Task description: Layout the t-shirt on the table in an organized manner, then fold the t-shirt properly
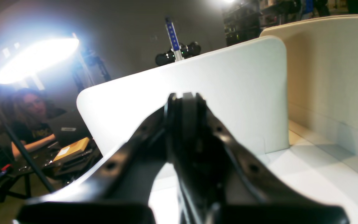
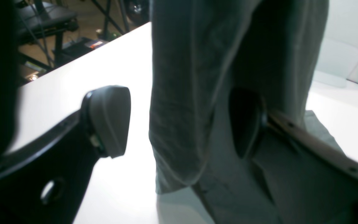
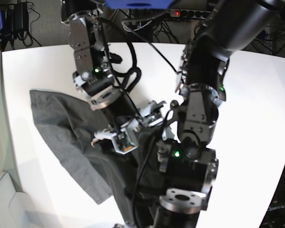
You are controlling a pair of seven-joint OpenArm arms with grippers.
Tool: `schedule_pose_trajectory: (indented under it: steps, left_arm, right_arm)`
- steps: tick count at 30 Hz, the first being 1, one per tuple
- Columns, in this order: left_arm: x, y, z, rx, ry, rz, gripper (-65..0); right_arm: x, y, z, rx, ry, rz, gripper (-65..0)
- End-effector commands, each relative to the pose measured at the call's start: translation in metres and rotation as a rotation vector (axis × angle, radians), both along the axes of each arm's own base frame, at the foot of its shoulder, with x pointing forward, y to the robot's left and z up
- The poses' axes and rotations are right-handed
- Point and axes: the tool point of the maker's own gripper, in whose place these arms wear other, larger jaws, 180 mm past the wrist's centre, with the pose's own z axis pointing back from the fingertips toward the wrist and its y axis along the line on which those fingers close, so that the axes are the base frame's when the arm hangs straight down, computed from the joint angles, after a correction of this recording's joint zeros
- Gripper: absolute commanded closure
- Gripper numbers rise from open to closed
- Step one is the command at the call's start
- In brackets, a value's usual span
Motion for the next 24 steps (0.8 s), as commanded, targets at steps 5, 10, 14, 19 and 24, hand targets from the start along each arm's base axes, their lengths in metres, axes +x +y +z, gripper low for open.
schedule_pose_trajectory:
  steps: [5, 10, 14, 19, 24]
  left_arm:
    - [-0.008, 0.0, 0.026, -0.019, -0.086, -0.005, -0.4]
    - [-0.009, 0.001, 0.03, -0.021, -0.094, -0.003, -0.4]
    - [-0.009, 0.002, 0.03, -0.02, -0.097, 0.004, -0.4]
    - [-0.014, 0.005, 0.034, -0.028, -0.111, 0.005, -0.4]
    - [-0.017, 0.006, 0.035, -0.032, -0.115, 0.006, -0.4]
  right_arm:
    - [0.011, 0.006, 0.007, 0.024, -0.026, 0.015, -29.3]
    - [0.016, 0.005, -0.007, 0.007, 0.004, 0.01, -10.9]
    - [0.016, 0.003, -0.008, 0.001, 0.004, 0.006, -0.8]
    - [0.027, -0.027, -0.008, 0.004, 0.005, -0.077, 0.0]
    - [0.037, -0.067, -0.012, -0.008, 0.012, -0.174, 0.0]
